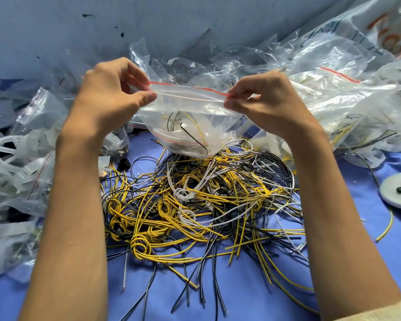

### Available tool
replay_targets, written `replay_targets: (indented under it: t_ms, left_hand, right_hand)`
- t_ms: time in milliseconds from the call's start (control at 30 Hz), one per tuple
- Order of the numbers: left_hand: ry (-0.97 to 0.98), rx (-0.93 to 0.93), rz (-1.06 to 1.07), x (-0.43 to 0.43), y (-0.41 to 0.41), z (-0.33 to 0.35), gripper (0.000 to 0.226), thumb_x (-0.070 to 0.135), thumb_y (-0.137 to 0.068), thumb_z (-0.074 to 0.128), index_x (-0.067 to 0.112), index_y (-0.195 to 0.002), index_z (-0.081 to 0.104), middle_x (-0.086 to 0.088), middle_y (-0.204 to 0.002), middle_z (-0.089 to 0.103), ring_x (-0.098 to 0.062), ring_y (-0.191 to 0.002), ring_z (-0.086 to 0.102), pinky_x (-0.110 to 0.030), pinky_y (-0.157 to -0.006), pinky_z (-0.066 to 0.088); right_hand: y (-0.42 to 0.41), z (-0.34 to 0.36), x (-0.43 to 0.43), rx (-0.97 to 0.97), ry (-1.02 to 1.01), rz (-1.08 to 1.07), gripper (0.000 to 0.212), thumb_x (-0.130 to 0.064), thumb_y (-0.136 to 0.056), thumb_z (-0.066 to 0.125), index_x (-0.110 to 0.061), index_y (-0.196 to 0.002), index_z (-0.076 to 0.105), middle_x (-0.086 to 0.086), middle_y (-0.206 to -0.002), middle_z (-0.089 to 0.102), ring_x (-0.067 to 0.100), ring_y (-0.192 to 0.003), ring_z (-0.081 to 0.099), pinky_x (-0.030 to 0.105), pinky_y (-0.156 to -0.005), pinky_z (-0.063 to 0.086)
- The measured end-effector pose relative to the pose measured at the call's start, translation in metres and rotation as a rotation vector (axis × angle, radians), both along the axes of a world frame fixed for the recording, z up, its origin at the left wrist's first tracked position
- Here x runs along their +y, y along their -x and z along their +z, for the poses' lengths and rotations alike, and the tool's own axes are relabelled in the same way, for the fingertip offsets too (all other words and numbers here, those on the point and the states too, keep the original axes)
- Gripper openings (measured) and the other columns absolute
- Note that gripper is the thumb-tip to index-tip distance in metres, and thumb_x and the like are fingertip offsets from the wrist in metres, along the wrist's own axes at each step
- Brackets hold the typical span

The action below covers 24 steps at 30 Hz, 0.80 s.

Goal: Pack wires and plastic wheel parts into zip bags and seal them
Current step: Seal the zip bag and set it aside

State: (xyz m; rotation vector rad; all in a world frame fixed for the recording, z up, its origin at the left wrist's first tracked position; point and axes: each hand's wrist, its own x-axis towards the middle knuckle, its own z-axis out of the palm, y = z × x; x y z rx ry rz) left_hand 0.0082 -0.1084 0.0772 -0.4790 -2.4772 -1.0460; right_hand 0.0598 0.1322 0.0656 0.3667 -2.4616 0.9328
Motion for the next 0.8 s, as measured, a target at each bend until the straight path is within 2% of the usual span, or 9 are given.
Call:
replay_targets:
  t_ms: [67,133,233,300,433,500,567,700,800]
  left_hand:
    - [0.041,-0.043,-0.05,0.002,-0.002,0.0,0.019,0.02,-0.079,0.075,0.02,-0.095,0.065,0.003,-0.091,0.067,0.014,-0.071,0.055,-0.002,-0.068,0.039]
    - [0.053,-0.083,-0.102,0.005,-0.006,0.001,0.023,0.018,-0.08,0.074,0.016,-0.101,0.066,-0.001,-0.098,0.069,0.006,-0.085,0.061,-0.009,-0.08,0.043]
    - [0.022,-0.089,-0.156,0.009,-0.009,0.002,0.016,0.013,-0.081,0.073,0.014,-0.096,0.067,0.002,-0.089,0.067,0.021,-0.067,0.056,0.003,-0.069,0.039]
    - [0.011,-0.085,-0.165,0.01,-0.009,0.002,0.015,0.013,-0.081,0.072,0.016,-0.094,0.066,0.005,-0.085,0.065,0.024,-0.063,0.053,0.005,-0.066,0.037]
    - [0.026,-0.085,-0.166,0.009,-0.009,0.002,0.017,0.014,-0.08,0.073,0.016,-0.096,0.067,0.003,-0.087,0.067,0.022,-0.065,0.055,0.004,-0.068,0.039]
    - [0.037,-0.088,-0.173,0.01,-0.01,0.003,0.017,0.014,-0.08,0.073,0.017,-0.095,0.068,0.001,-0.089,0.069,0.014,-0.073,0.06,0.0,-0.074,0.043]
    - [0.036,-0.09,-0.184,0.011,-0.011,0.003,0.016,0.013,-0.08,0.073,0.018,-0.094,0.068,-0.002,-0.09,0.07,0.004,-0.077,0.062,-0.008,-0.08,0.047]
    - [0.056,-0.073,-0.195,0.014,-0.012,0.003,0.014,0.013,-0.08,0.074,0.017,-0.092,0.07,-0.001,-0.086,0.07,0.006,-0.071,0.06,-0.007,-0.078,0.046]
    - [0.07,-0.068,-0.204,0.013,-0.011,0.002,0.013,0.012,-0.079,0.074,0.019,-0.09,0.07,-0.001,-0.082,0.068,0.012,-0.064,0.057,-0.002,-0.072,0.044]
  right_hand:
    - [0.0,0.0,0.0,0.012,0.004,-0.001,0.016,-0.009,-0.08,0.073,-0.004,-0.095,0.074,-0.004,-0.077,0.064,-0.007,-0.064,0.053,0.006,-0.063,0.041]
    - [0.0,0.001,-0.001,0.023,0.014,-0.005,0.017,-0.01,-0.079,0.074,-0.005,-0.096,0.074,-0.006,-0.075,0.063,-0.008,-0.061,0.052,0.005,-0.063,0.041]
    - [0.0,0.001,-0.003,0.014,0.018,-0.003,0.021,-0.014,-0.079,0.075,-0.006,-0.098,0.073,-0.008,-0.074,0.062,-0.008,-0.061,0.052,0.005,-0.063,0.04]
    - [0.0,0.0,-0.005,0.004,0.017,0.003,0.021,-0.015,-0.079,0.075,-0.006,-0.098,0.074,-0.007,-0.074,0.063,-0.007,-0.061,0.052,0.005,-0.063,0.039]
    - [-0.001,0.001,-0.008,0.019,0.015,0.002,0.016,-0.011,-0.078,0.075,-0.006,-0.093,0.075,-0.004,-0.074,0.065,-0.003,-0.061,0.054,0.008,-0.063,0.041]
    - [-0.003,0.002,-0.009,0.012,0.015,0.011,0.015,-0.009,-0.077,0.075,-0.005,-0.092,0.075,-0.002,-0.075,0.067,-0.001,-0.061,0.056,0.012,-0.065,0.046]
    - [-0.003,0.004,-0.01,0.008,0.006,0.023,0.016,-0.01,-0.077,0.075,-0.006,-0.093,0.075,-0.005,-0.075,0.066,-0.006,-0.057,0.054,0.009,-0.064,0.045]
    - [0.0,0.002,-0.016,0.017,0.019,0.029,0.019,-0.012,-0.078,0.076,-0.005,-0.095,0.075,-0.005,-0.078,0.066,-0.011,-0.058,0.054,0.004,-0.065,0.041]
    - [0.0,0.002,-0.021,0.042,-0.012,0.039,0.015,-0.006,-0.078,0.074,-0.002,-0.092,0.075,-0.005,-0.079,0.065,-0.004,-0.062,0.058,0.01,-0.065,0.048]
